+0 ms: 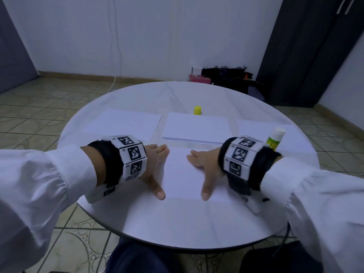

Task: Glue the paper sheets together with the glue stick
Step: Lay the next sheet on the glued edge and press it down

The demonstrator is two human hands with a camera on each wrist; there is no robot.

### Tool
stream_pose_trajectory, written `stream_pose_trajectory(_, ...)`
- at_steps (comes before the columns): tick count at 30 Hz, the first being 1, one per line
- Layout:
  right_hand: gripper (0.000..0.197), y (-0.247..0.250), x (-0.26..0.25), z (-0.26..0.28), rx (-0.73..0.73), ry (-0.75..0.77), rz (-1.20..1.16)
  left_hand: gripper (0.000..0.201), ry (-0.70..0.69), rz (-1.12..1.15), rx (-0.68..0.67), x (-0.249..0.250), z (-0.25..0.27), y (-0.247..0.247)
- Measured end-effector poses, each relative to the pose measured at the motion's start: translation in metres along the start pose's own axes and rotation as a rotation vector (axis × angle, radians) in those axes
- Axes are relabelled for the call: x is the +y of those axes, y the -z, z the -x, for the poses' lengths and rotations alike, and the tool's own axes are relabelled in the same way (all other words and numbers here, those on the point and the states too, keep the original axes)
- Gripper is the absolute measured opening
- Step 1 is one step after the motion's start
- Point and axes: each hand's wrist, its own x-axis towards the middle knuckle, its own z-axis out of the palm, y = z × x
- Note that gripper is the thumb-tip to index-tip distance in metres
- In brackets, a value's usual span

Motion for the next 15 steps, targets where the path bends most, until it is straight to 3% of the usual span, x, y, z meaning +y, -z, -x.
stream_pose_trajectory(7, 0.133, -0.031, 0.078, 0.028, -0.146, -0.229, -0.075, 0.132, -0.009, -0.049, -0.008, 0.001, 0.0, 0.005)
stream_pose_trajectory(15, 0.132, -0.035, 0.081, 0.027, -0.12, -0.244, -0.026, 0.137, -0.008, -0.096, -0.027, 0.035, -0.017, 0.032)
